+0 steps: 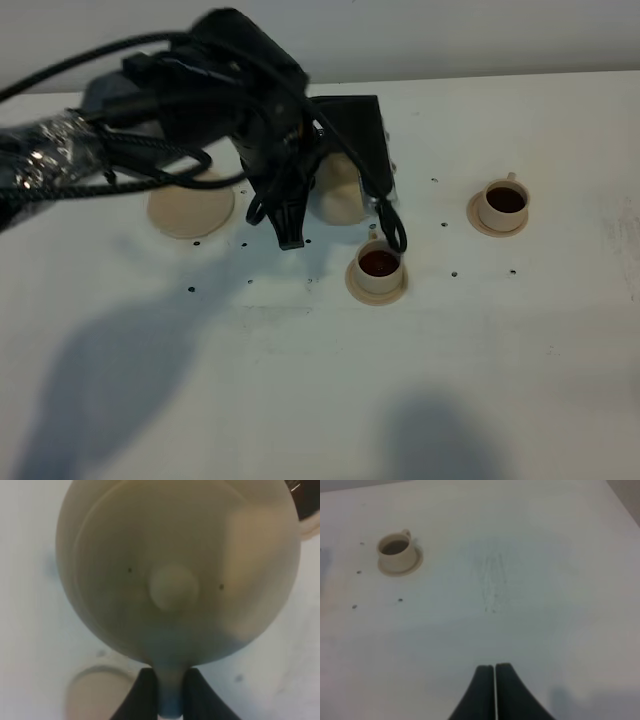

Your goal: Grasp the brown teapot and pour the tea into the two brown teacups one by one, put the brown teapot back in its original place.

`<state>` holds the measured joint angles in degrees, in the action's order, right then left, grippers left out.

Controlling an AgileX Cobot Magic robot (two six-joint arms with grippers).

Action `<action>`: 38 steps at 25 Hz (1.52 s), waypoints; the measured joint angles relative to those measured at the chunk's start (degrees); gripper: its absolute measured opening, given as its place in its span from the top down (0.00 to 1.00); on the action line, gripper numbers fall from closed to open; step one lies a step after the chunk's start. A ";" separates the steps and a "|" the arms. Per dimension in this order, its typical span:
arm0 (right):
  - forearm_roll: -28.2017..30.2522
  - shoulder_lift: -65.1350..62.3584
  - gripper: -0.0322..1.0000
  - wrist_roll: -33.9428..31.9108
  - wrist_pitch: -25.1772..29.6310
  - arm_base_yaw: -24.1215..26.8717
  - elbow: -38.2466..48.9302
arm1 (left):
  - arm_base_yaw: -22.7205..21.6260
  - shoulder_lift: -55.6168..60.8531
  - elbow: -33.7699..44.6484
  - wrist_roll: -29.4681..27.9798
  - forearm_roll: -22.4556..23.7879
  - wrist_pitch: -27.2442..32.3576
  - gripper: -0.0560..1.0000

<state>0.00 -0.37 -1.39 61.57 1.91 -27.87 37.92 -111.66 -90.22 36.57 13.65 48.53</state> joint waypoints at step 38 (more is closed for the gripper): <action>0.00 0.00 0.99 0.00 0.00 0.00 0.00 | -14.17 0.00 -0.01 1.63 3.13 2.31 0.80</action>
<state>0.00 -0.37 -1.39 61.57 1.91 -27.87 23.75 -111.66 -90.24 38.20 16.78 50.84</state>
